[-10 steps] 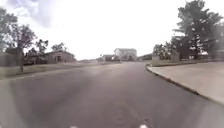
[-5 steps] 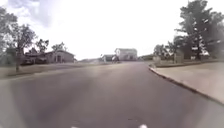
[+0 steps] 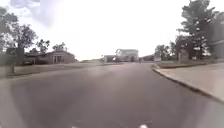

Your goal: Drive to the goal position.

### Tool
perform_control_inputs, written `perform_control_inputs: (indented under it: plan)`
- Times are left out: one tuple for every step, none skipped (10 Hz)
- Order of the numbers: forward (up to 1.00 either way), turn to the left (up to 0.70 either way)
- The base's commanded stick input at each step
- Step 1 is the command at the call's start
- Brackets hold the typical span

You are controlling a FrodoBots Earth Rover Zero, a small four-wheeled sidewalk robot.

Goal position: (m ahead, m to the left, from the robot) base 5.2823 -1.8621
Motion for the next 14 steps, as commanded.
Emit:
perform_control_inputs:
  plan:
    - [1.00,0.00]
    - [1.00,-0.36]
    - [1.00,-0.39]
    - [1.00,-0.38]
    - [1.00,-0.35]
    - [1.00,-0.31]
    - [1.00,0.00]
    - [1.00,0.00]
    - [1.00,0.00]
    - [1.00,0.00]
    - [1.00,0.00]
    - [1.00,0.00]
    - [1.00,-0.05]
    - [1.00,-0.15]
